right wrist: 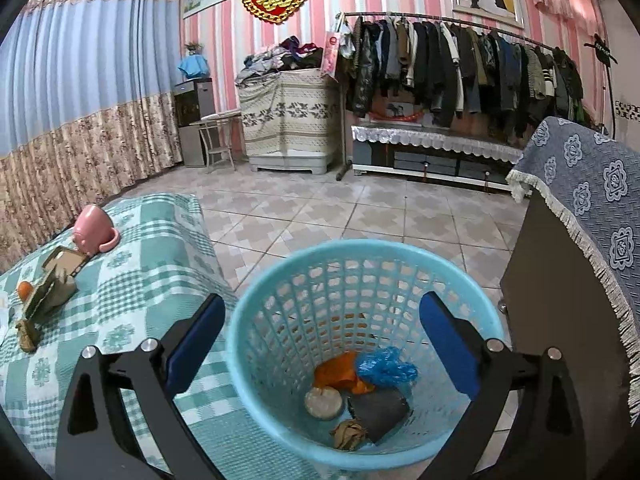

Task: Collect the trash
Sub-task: 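Move both open tools back over the bedspread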

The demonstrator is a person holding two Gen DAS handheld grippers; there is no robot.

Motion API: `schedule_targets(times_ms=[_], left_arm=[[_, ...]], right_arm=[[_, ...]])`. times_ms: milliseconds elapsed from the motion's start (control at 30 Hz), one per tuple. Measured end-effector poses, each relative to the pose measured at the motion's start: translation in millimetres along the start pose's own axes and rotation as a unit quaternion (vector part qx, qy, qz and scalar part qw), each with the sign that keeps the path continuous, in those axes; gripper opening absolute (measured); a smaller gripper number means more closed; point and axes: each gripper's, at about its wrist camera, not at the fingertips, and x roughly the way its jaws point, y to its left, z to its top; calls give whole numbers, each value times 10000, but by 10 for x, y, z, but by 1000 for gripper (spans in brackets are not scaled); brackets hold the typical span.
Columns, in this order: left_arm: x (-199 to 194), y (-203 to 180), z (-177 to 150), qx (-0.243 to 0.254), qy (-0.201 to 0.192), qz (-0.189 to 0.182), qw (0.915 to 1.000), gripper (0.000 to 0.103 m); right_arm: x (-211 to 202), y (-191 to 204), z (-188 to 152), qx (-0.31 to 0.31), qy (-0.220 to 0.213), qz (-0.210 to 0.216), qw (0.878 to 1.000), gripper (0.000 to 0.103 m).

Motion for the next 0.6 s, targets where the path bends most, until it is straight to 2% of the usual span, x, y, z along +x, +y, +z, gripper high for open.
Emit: schedule_targets(times_ms=[200,367,600], left_arm=[[-18,559,-129,-238,100,435,9987,98],[16,1000,-259,-516,287,669,9960,98],[66,1397,-403,-651,371,1009,9921,98]], right_arm=[[-70,204,-16,-141,-58,135,9998,96],[-188,448,-32,-417,-140,425,9981,96],[-259,791,-22,-624,-96,797,9948,96]])
